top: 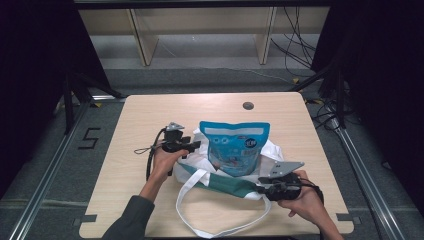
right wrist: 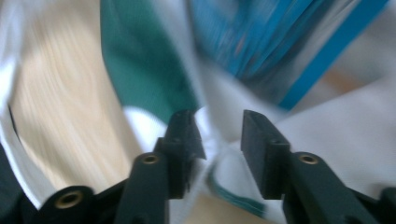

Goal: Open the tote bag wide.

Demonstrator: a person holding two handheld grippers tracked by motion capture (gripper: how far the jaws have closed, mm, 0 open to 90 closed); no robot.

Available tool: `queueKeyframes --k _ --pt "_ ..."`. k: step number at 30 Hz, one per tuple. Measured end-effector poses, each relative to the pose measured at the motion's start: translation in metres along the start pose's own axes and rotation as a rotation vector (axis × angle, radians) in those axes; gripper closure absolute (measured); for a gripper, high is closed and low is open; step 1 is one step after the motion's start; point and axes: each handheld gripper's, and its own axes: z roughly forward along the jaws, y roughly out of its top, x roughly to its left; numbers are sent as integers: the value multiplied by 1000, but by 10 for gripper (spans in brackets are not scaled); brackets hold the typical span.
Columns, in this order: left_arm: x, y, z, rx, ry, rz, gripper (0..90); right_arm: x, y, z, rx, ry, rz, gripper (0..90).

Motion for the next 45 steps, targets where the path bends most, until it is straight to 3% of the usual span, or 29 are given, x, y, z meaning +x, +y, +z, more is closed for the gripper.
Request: queueKeyframes --k 3,4,6,7,8,11,15,17,19,21,22,23,24,25,28,30,33,35,36,38,40,41,42,43,45 --pt "-17 2 -26 13 -14 88 436 -6 11 -22 -106 -13 18 563" --pt "-25 -1 -35 -9 -13 107 435 -8 13 -30 -138 -49 18 559" --pt "-36 -4 -44 -1 -71 105 431 -13 17 -42 -175 -87 50 537" --pt "-43 -7 -47 -3 -101 102 427 -17 19 -47 -218 -133 32 533" --pt "-50 -9 -50 3 -123 119 427 -18 21 -51 -219 -145 68 533" --pt "-68 -17 -55 20 -159 162 420 -31 26 -52 -217 -203 52 517" --pt "-77 -30 -53 50 -208 204 386 -44 29 -39 -156 -217 53 513" --pt "-80 -37 -45 78 -206 220 380 -51 31 -29 -115 -214 43 514" --pt "-84 -43 -39 76 -222 276 391 -56 33 -18 -98 -225 30 518" --pt "-88 -47 -35 87 -200 353 409 -61 35 -12 -93 -216 12 550" --pt "-88 -49 -34 100 -189 397 438 -61 36 -8 -88 -203 10 613" --pt "-88 -53 -33 109 -176 430 503 -64 37 -5 -97 -200 -24 710" --pt "-85 -56 -32 136 -155 468 607 -65 37 -2 -104 -198 -18 787" --pt "-84 -60 -29 139 -159 449 649 -68 39 0 -106 -219 -30 850" --pt "-79 -74 -20 201 -154 467 692 -80 42 3 -89 -272 -27 876" --pt "-79 -77 -19 204 -170 464 704 -87 42 7 -99 -288 -3 879" --pt "-82 -77 -20 233 -161 516 731 -95 42 12 -90 -300 5 882" --pt "-85 -80 -19 264 -144 552 751 -103 41 14 -108 -323 37 883" --pt "-86 -83 -17 271 -143 553 758 -104 41 15 -110 -322 76 883" --pt "-89 -85 -16 271 -161 533 773 -112 39 16 -136 -342 76 883" --pt "-88 -87 -16 296 -148 554 781 -112 40 14 -150 -351 117 883" --pt "-90 -89 -14 286 -173 534 783 -115 40 13 -155 -359 106 884" --pt "-88 -89 -14 296 -149 548 784 -115 39 15 -140 -364 119 885" --pt "-87 -88 -15 301 -150 547 784 -118 37 22 -125 -378 104 885" --pt "-86 -88 -15 304 -157 533 784 -125 26 39 -46 -378 92 885"
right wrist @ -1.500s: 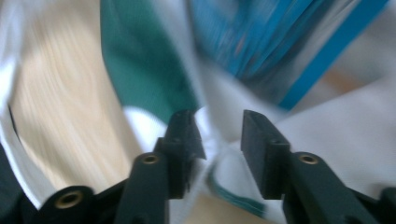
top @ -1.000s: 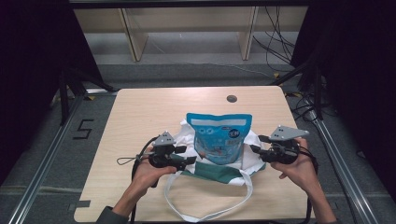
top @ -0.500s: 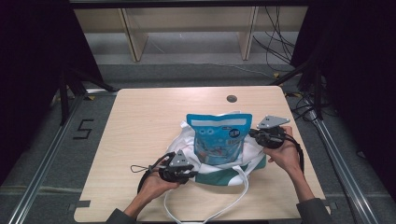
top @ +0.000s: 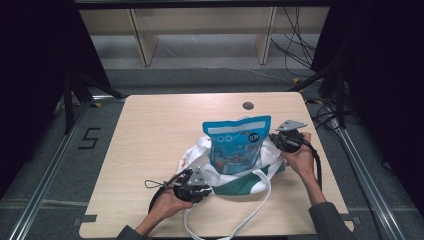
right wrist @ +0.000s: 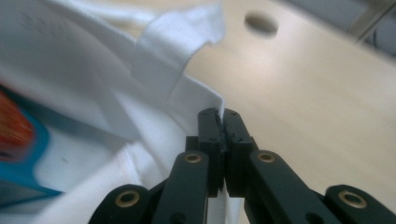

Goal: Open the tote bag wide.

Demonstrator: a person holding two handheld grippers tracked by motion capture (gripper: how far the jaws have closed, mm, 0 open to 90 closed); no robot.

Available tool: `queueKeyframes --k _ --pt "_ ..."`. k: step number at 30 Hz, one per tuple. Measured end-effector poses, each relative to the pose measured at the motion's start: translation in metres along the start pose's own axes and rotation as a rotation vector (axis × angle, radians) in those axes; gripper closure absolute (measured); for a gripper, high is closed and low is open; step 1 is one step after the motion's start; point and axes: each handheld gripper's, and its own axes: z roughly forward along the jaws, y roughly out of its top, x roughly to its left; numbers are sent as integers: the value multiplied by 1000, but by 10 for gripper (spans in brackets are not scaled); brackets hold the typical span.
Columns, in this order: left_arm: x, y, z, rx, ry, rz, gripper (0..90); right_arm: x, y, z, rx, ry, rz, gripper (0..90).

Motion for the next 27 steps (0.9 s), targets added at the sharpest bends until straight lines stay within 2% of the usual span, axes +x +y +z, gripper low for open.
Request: queueKeyframes --k 1,2,5,6,7,8,10,12,13,14,15,16,18,19,20,21,23,24,25,26,27 --pt "-2 -1 1 -20 2 -19 784 1 -7 8 40 15 28 884" --pt "-1 -1 1 -20 1 -14 784 1 -14 16 59 41 51 885" --pt "1 -2 0 -31 -2 -37 779 -3 -18 16 39 75 109 885" --pt "1 -1 -1 -37 -1 -45 768 -4 -19 17 16 69 91 884" --pt "1 1 -5 -44 6 -44 750 -4 -19 17 16 67 78 881" --pt "1 2 -8 -47 8 -37 709 -2 -17 15 25 58 91 872" --pt "0 8 -19 -95 11 -46 639 -4 -16 12 -4 51 79 806" --pt "1 15 -32 -131 -2 -36 587 -6 -14 4 -27 50 109 747" --pt "2 18 -37 -149 -7 -60 550 -7 -13 1 -38 49 115 718" --pt "5 21 -43 -157 -19 -54 512 -8 -12 -4 -45 47 120 677" --pt "6 23 -48 -160 -7 -63 506 -8 -9 -12 -45 45 144 632" --pt "9 25 -52 -173 10 -61 501 -9 -8 -19 -62 38 120 601" --pt "17 28 -58 -188 41 -88 477 -6 -3 -38 -108 65 155 576" --pt "24 30 -61 -195 68 -76 472 -4 0 -47 -134 74 152 562" --pt "31 32 -63 -205 108 -98 467 -2 1 -56 -149 87 155 548" --pt "38 34 -63 -213 153 -115 460 3 2 -65 -151 133 166 539" --pt "49 39 -62 -190 249 -126 458 17 1 -77 -172 197 146 535" --pt "55 42 -61 -183 260 -120 459 27 0 -83 -155 235 140 531" --pt "60 45 -60 -190 258 -126 459 35 -1 -86 -159 257 108 524" --pt "64 47 -58 -207 264 -152 459 43 -2 -88 -147 289 85 520" --pt "67 51 -54 -221 250 -176 465 50 -3 -90 -135 325 72 521"
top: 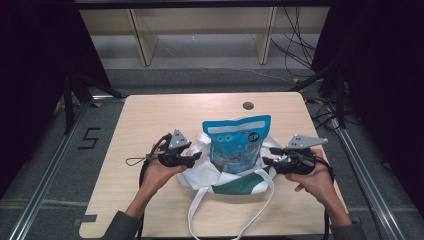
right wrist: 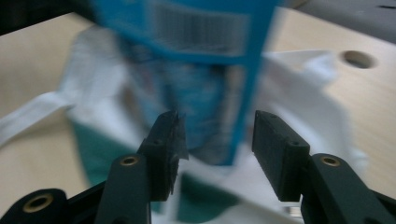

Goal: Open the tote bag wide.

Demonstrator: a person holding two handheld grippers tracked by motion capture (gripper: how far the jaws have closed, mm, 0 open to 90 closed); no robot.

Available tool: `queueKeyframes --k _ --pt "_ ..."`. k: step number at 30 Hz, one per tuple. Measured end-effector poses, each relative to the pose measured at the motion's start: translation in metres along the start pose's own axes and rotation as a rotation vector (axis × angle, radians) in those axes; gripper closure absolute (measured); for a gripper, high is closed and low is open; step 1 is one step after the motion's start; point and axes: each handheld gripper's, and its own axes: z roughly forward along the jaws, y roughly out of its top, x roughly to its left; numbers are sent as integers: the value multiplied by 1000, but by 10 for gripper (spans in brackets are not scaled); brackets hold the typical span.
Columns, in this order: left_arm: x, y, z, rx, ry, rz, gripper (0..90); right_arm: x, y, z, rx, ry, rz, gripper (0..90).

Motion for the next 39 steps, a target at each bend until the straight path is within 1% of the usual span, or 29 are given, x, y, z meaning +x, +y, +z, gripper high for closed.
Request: queueKeyframes --k 1,2,3,4,5,6,8,9,10,11,12,13,15,17,18,20,21,23,24,25,26,27,29,30,32,34,35,38,39 --pt "0 4 3 11 -4 23 465 8 -2 2 2 33 -24 522" --pt "1 7 7 13 -10 37 465 12 -3 5 5 65 -67 523" --pt "1 9 10 10 -2 37 464 17 -4 10 13 92 -87 521" --pt "3 13 13 4 7 33 462 20 -4 12 29 98 -91 520" --pt "5 15 16 -5 16 6 452 24 -5 16 46 99 -74 516" --pt "7 18 20 -19 6 -18 469 25 -5 20 56 103 -95 515" --pt "13 22 27 -9 12 5 526 27 -5 26 67 109 -123 521" --pt "17 24 31 -4 18 -4 582 27 -7 27 80 107 -136 534" --pt "21 25 36 -12 16 -24 633 28 -8 27 99 117 -135 566" --pt "25 26 39 -8 11 -45 681 27 -10 28 95 129 -153 608" --pt "29 27 43 -2 5 -60 715 27 -11 27 107 126 -163 664" --pt "34 27 47 7 15 -63 737 28 -12 26 118 124 -193 737" --pt "43 24 56 32 24 -103 770 28 -15 25 141 130 -222 797" --pt "55 15 66 96 40 -115 789 29 -21 24 173 116 -246 832" --pt "59 9 72 121 44 -129 791 30 -24 25 194 120 -247 838" --pt "62 -6 83 141 38 -198 789 32 -32 26 219 127 -218 844" --pt "61 -14 88 161 43 -209 793 31 -36 27 225 133 -216 847" --pt "60 -26 97 170 40 -212 799 32 -44 31 247 142 -205 850" --pt "61 -30 99 167 41 -228 802 33 -49 35 253 144 -203 850" --pt "61 -31 100 160 42 -248 800 34 -54 40 281 149 -220 849" --pt "61 -30 99 164 47 -254 797 35 -56 44 281 143 -209 849" --pt "60 -27 98 172 50 -244 790 36 -55 44 294 136 -210 849" --pt "59 -21 93 176 67 -217 773 39 -52 42 290 123 -231 848" --pt "59 -18 87 168 70 -212 756 40 -51 40 295 121 -224 843" --pt "60 -14 78 148 57 -210 712 38 -45 34 253 114 -204 797" --pt "58 -8 67 108 58 -206 665 34 -35 24 189 112 -221 751" --pt "56 -5 61 76 58 -209 641 33 -29 17 160 114 -215 707" --pt "49 2 44 11 46 -204 620 24 -12 0 48 59 -180 664" --pt "48 4 38 15 35 -183 612 19 -6 -5 20 23 -179 668"
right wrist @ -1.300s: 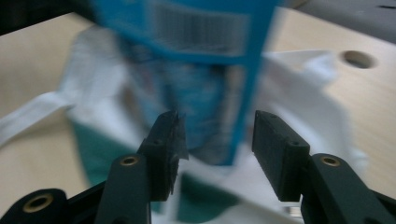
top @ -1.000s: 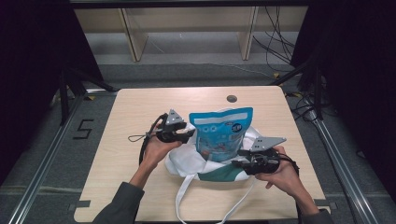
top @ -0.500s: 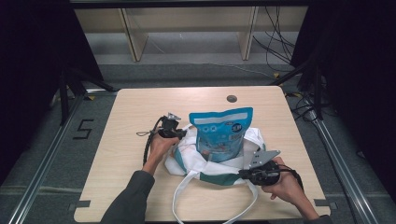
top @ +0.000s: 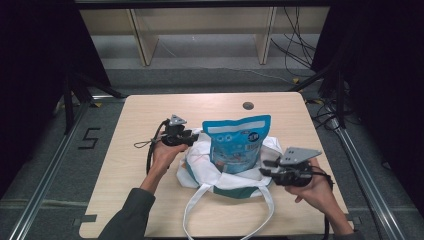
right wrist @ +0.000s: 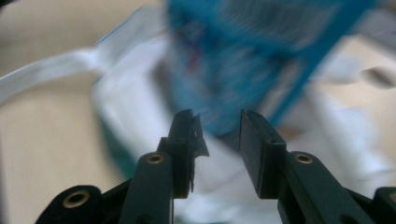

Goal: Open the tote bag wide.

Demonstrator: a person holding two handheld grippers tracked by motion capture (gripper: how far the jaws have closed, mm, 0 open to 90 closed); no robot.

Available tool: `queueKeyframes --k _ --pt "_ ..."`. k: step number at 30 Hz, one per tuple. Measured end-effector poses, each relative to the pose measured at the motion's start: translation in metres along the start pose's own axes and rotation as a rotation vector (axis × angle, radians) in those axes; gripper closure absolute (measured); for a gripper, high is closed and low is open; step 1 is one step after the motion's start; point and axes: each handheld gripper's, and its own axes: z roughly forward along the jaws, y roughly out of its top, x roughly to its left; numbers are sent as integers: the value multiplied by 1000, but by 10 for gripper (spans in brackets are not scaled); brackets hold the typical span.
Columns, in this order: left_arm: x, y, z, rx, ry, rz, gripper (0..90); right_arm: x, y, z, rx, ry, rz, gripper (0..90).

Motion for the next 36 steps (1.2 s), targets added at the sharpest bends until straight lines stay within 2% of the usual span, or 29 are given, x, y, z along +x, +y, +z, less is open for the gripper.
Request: queueKeyframes --k 1,3,4,6,8,9,11,12,14,16,19,20,21,23,25,27,28,29,30,32,33,34,35,36 --pt "-3 0 -6 -5 4 18 603 -8 4 -3 -21 -48 -9 671" --pt "-7 -4 -11 2 -7 28 611 -26 9 -4 7 -148 -26 654" --pt "-8 -6 -12 16 -12 48 611 -31 9 -1 9 -184 -25 649" --pt "-10 -11 -13 23 -15 50 618 -45 8 8 48 -208 -24 659" --pt "-10 -16 -10 35 -21 40 631 -54 4 18 72 -217 -21 787" --pt "-9 -19 -8 51 -31 60 666 -60 3 22 64 -224 -47 863" --pt "-9 -23 -2 71 -7 94 747 -72 1 31 60 -293 -25 887" --pt "-9 -25 3 76 6 102 771 -77 0 35 67 -297 -19 888" --pt "-7 -30 14 100 6 95 798 -86 -9 47 94 -309 32 889" --pt "-4 -35 24 119 8 93 809 -92 -20 63 129 -325 27 889" --pt "-3 -44 36 145 30 75 819 -96 -35 77 158 -317 65 891" --pt "-4 -47 39 153 40 92 819 -97 -36 79 154 -320 59 891" --pt "-3 -47 39 148 45 93 818 -96 -38 82 166 -318 78 892" --pt "2 -48 37 139 26 49 815 -97 -38 84 165 -313 42 891" --pt "5 -48 32 106 19 -13 775 -98 -38 83 159 -309 54 886" --pt "2 -44 24 39 11 -47 739 -98 -38 80 138 -311 92 835" --pt "0 -42 20 20 15 -40 722 -99 -37 76 121 -325 113 759" --pt "-2 -40 16 12 6 -43 711 -99 -35 71 109 -339 157 729" --pt "-6 -38 11 -18 -3 -49 698 -101 -34 67 96 -338 150 700" --pt "-14 -32 -2 -41 -9 -12 656 -96 -28 52 68 -350 194 602" --pt "-19 -30 -6 -65 -13 -19 648 -96 -26 47 50 -360 172 582" --pt "-23 -27 -12 -76 -19 -11 640 -92 -23 39 44 -353 166 565" --pt "-29 -26 -18 -89 -51 -18 638 -85 -20 31 31 -341 177 554" --pt "-35 -26 -23 -95 -61 -3 637 -77 -19 21 11 -304 184 554"
